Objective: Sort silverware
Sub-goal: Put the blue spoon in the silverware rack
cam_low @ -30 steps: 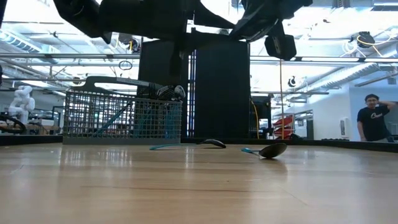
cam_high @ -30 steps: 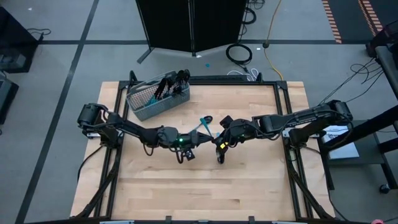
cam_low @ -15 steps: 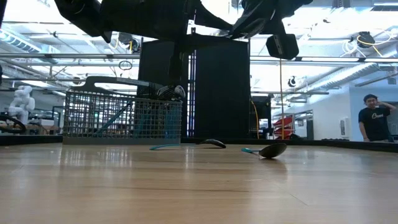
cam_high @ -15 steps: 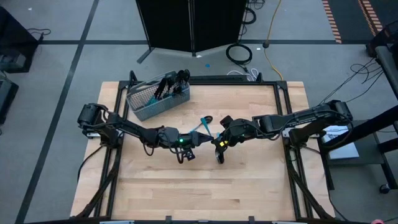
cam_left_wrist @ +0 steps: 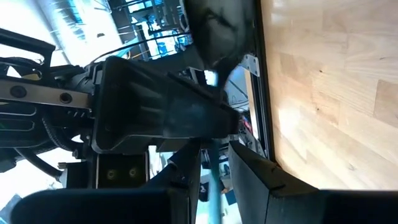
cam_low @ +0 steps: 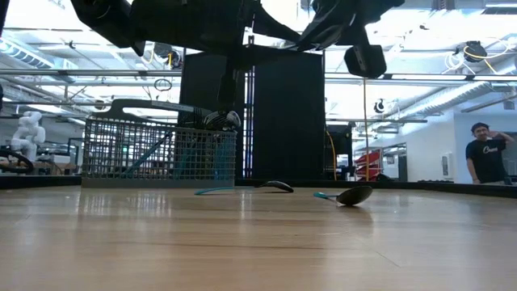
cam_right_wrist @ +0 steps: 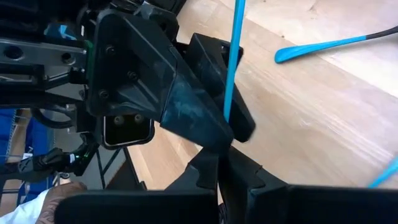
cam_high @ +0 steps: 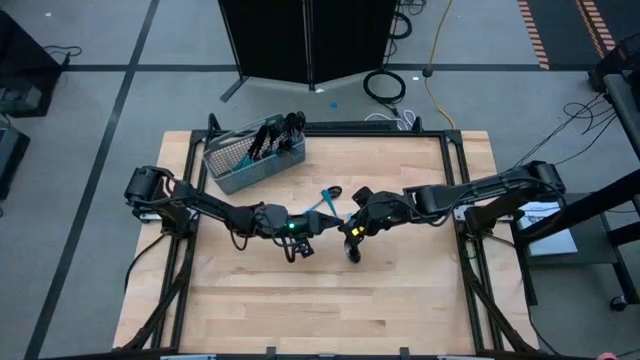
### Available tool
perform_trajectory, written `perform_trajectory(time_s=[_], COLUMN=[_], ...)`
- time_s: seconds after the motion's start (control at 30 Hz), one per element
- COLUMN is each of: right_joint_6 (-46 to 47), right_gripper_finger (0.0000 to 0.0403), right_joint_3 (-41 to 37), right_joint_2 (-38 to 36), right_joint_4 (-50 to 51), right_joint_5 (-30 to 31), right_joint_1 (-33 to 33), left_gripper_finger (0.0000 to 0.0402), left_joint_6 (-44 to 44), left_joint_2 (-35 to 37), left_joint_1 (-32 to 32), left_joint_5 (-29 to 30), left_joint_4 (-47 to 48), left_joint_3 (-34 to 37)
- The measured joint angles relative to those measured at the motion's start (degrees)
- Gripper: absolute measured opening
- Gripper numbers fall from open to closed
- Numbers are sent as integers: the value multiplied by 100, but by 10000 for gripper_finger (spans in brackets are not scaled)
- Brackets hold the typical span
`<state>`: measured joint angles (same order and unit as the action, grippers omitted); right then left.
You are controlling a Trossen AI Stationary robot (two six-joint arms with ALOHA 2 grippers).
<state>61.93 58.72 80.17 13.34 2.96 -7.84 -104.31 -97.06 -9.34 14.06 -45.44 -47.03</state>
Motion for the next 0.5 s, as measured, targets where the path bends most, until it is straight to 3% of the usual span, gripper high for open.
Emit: perform_trajectory(time_s=[0.23, 0.5], right_joint_6=[-99, -171], right_gripper_finger=[0, 0], right_joint_3=[0, 0], right_joint_2=[312, 279], right_joint_4=[-463, -415], right_joint_5=[-174, 23], right_joint_1=[2, 9], left_gripper_finger=[79, 79], left_joint_6=[41, 44], left_joint_2=[0, 0], left_joint_1=[-7, -20], left_joint_5=[94, 848], left_joint_4=[-4, -25], left_joint_3=[4, 4])
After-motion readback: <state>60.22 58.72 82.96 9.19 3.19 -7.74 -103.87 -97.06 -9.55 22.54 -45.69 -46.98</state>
